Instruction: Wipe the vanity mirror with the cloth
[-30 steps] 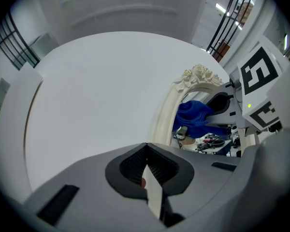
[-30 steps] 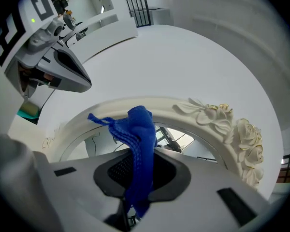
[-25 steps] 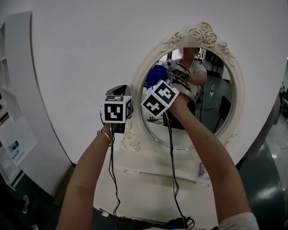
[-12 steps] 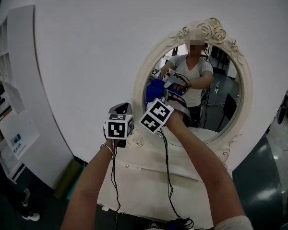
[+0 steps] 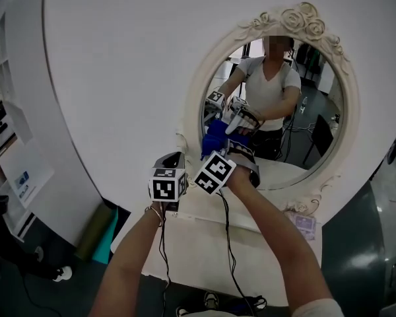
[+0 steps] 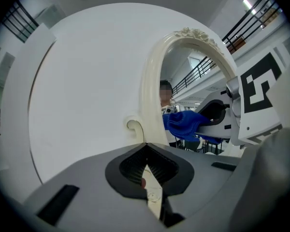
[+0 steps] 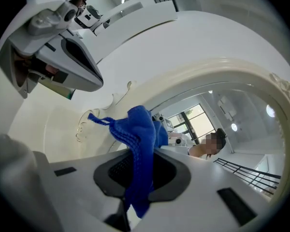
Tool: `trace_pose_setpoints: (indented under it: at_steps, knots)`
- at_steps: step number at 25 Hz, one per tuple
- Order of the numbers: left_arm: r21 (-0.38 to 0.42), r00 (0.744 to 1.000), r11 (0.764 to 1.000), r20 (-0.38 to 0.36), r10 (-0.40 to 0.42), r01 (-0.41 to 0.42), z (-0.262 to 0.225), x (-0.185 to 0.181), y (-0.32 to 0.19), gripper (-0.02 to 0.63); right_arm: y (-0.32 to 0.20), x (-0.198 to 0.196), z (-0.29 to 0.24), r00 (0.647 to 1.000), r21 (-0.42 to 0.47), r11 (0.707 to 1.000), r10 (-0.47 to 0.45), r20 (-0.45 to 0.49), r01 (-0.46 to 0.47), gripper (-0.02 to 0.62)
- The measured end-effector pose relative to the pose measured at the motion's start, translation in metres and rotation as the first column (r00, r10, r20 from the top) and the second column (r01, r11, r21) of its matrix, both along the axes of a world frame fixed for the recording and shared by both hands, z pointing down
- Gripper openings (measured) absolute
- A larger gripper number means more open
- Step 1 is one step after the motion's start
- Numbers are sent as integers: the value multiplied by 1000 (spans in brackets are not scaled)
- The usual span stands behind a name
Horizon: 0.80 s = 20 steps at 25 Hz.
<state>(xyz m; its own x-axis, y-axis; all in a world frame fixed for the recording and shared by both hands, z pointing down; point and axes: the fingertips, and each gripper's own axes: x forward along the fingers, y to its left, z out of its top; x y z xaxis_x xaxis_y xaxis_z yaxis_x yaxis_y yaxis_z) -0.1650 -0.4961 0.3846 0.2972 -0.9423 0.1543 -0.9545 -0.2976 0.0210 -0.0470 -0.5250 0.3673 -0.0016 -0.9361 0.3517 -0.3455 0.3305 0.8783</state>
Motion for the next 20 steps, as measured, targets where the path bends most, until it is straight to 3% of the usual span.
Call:
trace_pose_setpoints:
  at_steps: [13, 17, 20]
  knots:
    - [-152, 1000, 988, 2, 26, -26, 103, 25, 20, 6, 11, 38, 121, 999, -176, 983, 50, -4, -49, 66]
    - [-145, 1000, 989, 3, 29, -28, 97, 28, 18, 5, 20, 46, 111, 999, -167, 986, 32, 2, -31, 66]
    - [-91, 999, 996, 42, 8, -4, 65, 34, 9, 6, 26, 53, 74, 1000, -130, 991, -3, -27, 0, 66]
